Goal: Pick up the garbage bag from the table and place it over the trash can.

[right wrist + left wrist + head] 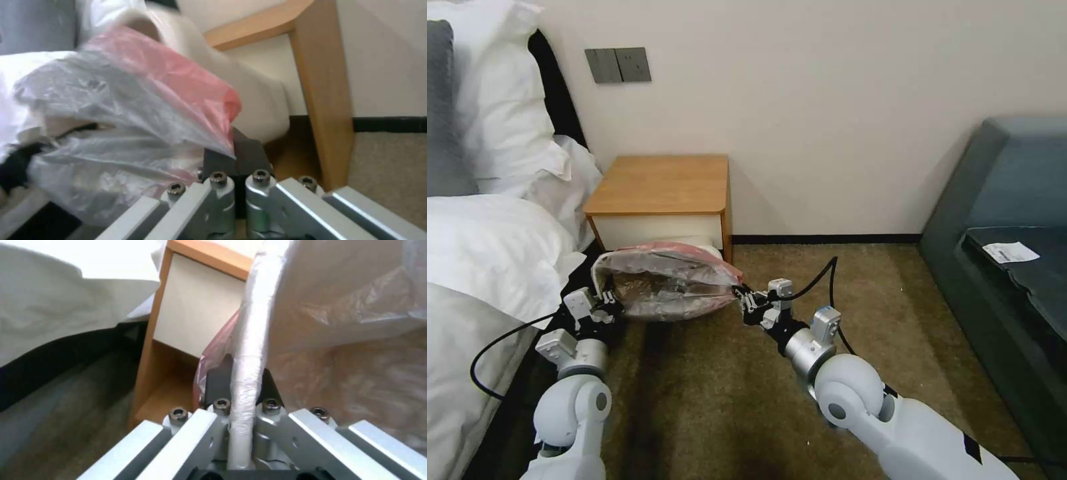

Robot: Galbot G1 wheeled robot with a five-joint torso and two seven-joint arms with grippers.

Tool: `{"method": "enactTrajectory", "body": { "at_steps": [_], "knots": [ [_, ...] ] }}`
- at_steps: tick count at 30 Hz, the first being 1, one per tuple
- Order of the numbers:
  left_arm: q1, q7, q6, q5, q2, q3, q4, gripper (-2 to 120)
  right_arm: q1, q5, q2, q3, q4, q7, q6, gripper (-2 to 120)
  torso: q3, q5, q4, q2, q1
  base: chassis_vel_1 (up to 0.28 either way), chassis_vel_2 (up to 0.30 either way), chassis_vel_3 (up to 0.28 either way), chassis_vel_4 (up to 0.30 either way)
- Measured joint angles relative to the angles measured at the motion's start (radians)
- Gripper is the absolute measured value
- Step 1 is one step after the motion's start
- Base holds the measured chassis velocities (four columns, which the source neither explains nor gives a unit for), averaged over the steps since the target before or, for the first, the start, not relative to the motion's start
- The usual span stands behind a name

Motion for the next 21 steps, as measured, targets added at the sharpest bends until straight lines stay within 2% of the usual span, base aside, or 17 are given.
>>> {"method": "enactTrajectory", "body": {
  "at_steps": [7,21],
  "knots": [
    [0.021,-0.014,0.042,-0.084,-0.003,0.001,-0.056,0,0.004,-0.038,0.011,0.017,-0.044,-0.026,0.025,0,0.000,0.0001,-0.0001,0.000,0.000,0.000,0.000,0.000,0.000],
    [0.091,0.023,0.051,-0.055,0.030,0.014,-0.070,0,0.052,-0.097,0.024,0.067,-0.107,-0.064,0.059,0,0.000,-0.0001,0.0000,0.000,0.000,0.000,0.000,0.000,0.000]
  ]
}}
